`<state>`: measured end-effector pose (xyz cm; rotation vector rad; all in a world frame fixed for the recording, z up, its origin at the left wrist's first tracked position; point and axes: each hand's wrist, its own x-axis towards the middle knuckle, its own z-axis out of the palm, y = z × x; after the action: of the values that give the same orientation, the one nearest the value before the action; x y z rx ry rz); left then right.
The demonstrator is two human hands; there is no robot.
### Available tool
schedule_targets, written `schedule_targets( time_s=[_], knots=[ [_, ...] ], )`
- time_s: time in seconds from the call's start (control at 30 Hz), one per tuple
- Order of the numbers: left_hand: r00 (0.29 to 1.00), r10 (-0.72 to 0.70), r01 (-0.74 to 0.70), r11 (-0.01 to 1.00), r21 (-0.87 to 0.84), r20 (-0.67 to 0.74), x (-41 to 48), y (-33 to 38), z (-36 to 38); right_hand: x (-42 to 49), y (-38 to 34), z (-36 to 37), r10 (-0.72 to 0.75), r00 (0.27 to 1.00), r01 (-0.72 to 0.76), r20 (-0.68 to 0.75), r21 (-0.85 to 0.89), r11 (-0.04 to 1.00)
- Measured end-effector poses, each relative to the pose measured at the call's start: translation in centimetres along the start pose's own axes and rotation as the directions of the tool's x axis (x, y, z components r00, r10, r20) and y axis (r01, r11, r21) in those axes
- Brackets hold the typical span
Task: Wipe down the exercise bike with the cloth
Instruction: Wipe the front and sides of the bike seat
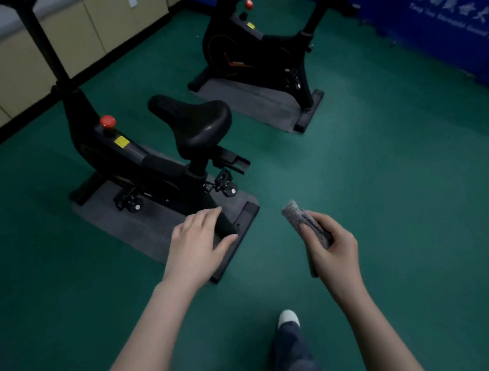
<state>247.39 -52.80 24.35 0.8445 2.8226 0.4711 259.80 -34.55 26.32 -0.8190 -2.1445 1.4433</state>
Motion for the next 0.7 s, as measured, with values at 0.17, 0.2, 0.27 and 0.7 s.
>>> schedule_targets(
  time_s=[0.17,0.2,0.27,0.7],
  knots=[
    [0.990,-0.137,0.136,0.990,-0.023,-0.039,5.2,2.6,0.6,7.6,1.2,-2.7,-0.015,0.997,0.013,0.082,0.029,0.999],
    [0.986,-0.159,0.158,0.987,-0.025,-0.041,6.1,3.1,0.6,9.1,1.4,-3.3,-0.017,0.995,0.014,0.096,0.029,0.999],
    [0.976,-0.212,0.210,0.977,-0.039,-0.056,7.8,4.0,0.9,11.9,1.9,-4.1,-0.028,0.992,0.025,0.126,0.028,0.999],
    [0.889,-0.448,0.436,0.892,-0.120,-0.098,17.0,1.4,1.1,24.6,1.2,2.8,-0.087,0.930,0.099,0.356,-0.015,0.995]
  ],
)
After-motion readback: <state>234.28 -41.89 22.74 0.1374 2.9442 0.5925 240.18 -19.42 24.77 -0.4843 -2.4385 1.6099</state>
